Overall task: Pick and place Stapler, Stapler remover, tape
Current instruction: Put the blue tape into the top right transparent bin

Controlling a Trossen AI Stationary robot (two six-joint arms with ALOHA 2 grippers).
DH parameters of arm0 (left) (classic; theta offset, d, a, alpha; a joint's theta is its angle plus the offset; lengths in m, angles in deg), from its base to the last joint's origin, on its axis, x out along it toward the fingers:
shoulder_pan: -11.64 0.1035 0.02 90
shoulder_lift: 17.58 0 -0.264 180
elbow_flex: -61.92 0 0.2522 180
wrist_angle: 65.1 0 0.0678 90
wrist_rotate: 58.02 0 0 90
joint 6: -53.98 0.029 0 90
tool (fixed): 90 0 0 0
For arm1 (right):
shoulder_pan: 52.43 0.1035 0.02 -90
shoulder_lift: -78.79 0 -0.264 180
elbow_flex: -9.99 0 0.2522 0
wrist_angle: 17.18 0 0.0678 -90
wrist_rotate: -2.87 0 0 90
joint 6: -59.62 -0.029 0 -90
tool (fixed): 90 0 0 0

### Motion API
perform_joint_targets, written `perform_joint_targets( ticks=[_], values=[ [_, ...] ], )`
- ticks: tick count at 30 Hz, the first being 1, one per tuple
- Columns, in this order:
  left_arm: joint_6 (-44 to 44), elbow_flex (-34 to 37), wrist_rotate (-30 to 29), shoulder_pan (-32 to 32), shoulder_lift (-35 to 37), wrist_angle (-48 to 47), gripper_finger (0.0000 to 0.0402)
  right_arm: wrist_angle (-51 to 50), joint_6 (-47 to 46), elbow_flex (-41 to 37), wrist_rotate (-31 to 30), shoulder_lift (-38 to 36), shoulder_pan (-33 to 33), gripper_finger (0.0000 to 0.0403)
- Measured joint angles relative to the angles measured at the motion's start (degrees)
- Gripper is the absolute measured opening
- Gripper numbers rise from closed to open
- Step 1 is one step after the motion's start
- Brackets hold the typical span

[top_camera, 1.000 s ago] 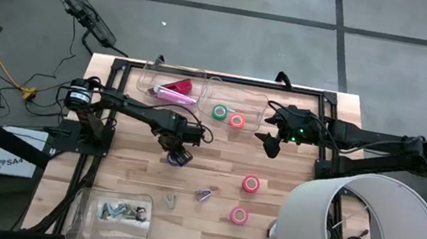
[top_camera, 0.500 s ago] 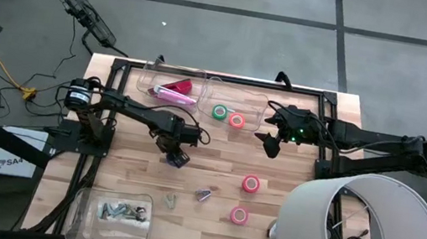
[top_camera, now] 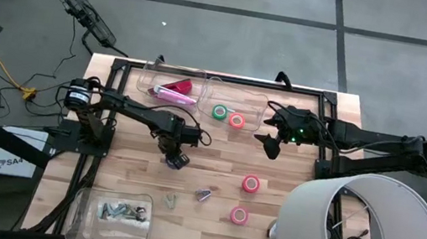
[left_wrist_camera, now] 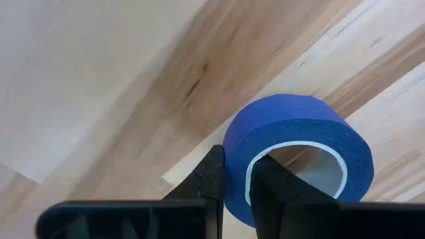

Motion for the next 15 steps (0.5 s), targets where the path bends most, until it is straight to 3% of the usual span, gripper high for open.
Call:
perform_joint_targets(
  ticks=[7, 15],
  values=[
    [2.28, -6.89, -6.46, 0.0, 1.46, -0.89, 0.0035, 1.66, 1.42, 0.0, 3.28, 0.0, 0.0, 0.0316],
    [12.43, -18.58, -19.9, 0.0, 4.1, -2.07, 0.0035, 7.96, 4.96, -0.02, 8.11, 0.03, 0.0, 0.0316]
  ],
)
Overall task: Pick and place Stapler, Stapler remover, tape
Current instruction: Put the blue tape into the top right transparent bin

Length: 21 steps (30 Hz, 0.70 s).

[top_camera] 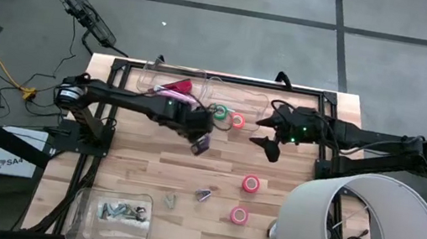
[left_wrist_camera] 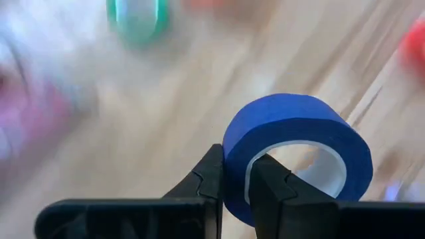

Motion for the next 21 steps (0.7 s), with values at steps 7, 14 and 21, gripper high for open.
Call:
perform_joint_targets(
  ticks=[7, 14, 21],
  values=[
    [11.85, -9.79, -8.18, 0.02, 0.5, 3.09, 0.0035, 6.31, 5.45, 0.0, 3.79, 0.06, 0.0, 0.0316],
    [22.53, -15.14, -9.53, 0.02, 0.5, 12.49, 0.0035, 11.91, 10.23, 0.0, 6.31, 0.06, 0.0, 0.0316],
    [28.87, -15.62, -9.28, 0.02, 0.48, 22.4, 0.0035, 16.71, 11.74, 0.0, 3.88, 0.06, 0.0, 0.0316]
  ],
)
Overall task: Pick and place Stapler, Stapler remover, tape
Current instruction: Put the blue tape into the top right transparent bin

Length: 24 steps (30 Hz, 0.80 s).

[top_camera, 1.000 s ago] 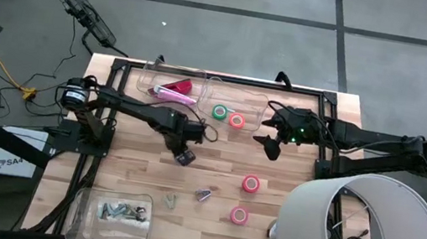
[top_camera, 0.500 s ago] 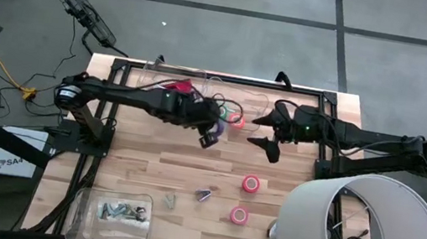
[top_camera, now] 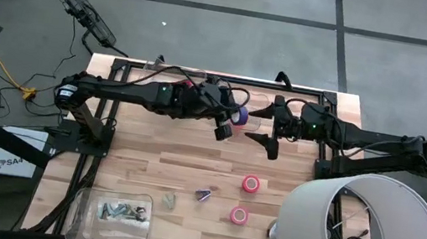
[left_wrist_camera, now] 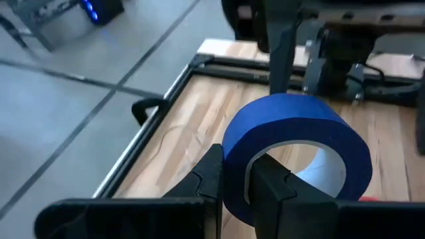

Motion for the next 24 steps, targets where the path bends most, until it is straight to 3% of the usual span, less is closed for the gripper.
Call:
perform_joint_targets(
  ticks=[19, 24],
  values=[
    [5.65, 0.0, 0.87, 0.02, -0.04, 10.59, 0.0035, 7.08, -1.81, 0.0, 4.67, 0.0, 0.0, 0.0316],
    [5.78, 0.0, 2.04, 0.02, -0.04, 12.29, 0.0035, 8.93, -1.96, 0.0, 6.22, 0.0, -0.02, 0.0297]
  ],
)
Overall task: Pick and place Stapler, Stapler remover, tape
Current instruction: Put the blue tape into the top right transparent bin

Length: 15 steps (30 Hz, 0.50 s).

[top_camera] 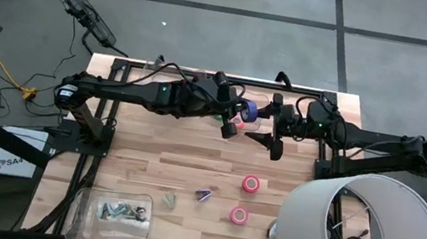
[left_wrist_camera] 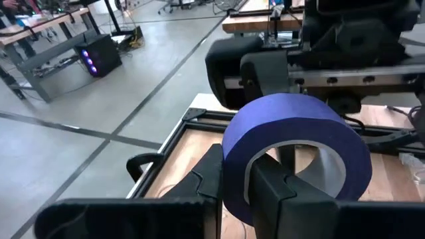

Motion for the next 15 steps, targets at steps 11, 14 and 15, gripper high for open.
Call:
perform_joint_targets(
  ticks=[11, 14, 15],
  values=[
    [-0.24, 0.0, 0.11, -0.02, 0.0, -0.01, 0.0035, 1.11, 0.52, 0.0, 0.28, 0.0, -0.02, 0.0185],
    [-0.26, 0.0, 0.23, -0.03, 0.0, -0.01, 0.0035, 1.1, 0.48, 0.0, 0.02, 0.0, -0.02, 0.0147],
    [-0.27, 0.0, 0.28, -0.04, 0.0, -0.01, 0.0035, 1.1, 0.48, 0.0, -0.23, 0.0, -0.03, 0.0134]
  ],
)
